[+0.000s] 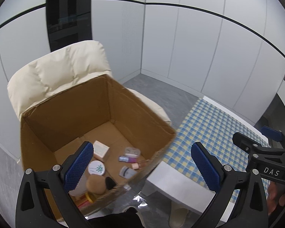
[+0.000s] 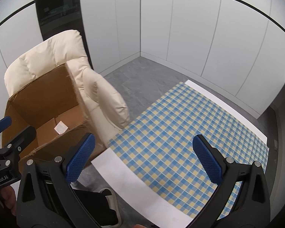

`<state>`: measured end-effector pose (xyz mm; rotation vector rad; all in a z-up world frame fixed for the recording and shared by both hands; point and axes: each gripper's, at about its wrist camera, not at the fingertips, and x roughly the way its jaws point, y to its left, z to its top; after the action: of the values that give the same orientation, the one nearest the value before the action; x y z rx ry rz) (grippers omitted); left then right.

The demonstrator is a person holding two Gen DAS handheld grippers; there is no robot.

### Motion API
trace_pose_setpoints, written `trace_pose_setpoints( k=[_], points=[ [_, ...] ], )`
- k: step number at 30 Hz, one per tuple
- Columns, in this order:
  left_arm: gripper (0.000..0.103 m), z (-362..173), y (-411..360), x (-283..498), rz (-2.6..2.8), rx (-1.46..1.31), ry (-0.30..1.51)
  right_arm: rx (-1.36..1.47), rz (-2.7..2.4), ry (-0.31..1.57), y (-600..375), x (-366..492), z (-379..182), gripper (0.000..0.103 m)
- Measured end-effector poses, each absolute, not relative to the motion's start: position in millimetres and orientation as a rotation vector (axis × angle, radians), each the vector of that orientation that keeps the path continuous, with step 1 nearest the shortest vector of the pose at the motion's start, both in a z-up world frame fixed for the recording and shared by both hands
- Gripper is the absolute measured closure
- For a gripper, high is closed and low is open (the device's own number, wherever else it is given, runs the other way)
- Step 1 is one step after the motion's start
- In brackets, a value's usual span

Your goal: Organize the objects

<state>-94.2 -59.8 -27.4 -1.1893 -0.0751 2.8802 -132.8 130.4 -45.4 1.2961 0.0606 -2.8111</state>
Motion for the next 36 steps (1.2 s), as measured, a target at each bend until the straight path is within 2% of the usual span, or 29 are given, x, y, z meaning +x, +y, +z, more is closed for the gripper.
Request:
trace_pose_setpoints(
  k=[7,13,20,32,36],
  points=[
    [0.001,-26.4,-23.2,-92.2,2.863,-1.174,0.021,1.318,-2.864,0.009,166.8,-123.1,-43.4,0.000],
    [0.001,-25.3,-4.3,-84.9,2.846,-1.213,-0.001,1.363,-2.878,-0.045,198.9,-109.1,-43.6,0.000],
    [0.001,-23.0,19.9,-63.3,2.854,-1.287,0.070,1.388,-2.859,-0.057,220.8,-75.6,-39.3,0.000],
    [0.001,-10.3,27.4,-17.7,2.893,-1.279,0.011,1.384,-2.850,-0.066,233.1,-27.1,-31.7,0.000],
    [0.001,-9.7,27.1,-8.5,2.889,-1.298,0.047,1.399,-2.828,-0.086,236.4,-11.8,-32.6,0.000]
  ],
)
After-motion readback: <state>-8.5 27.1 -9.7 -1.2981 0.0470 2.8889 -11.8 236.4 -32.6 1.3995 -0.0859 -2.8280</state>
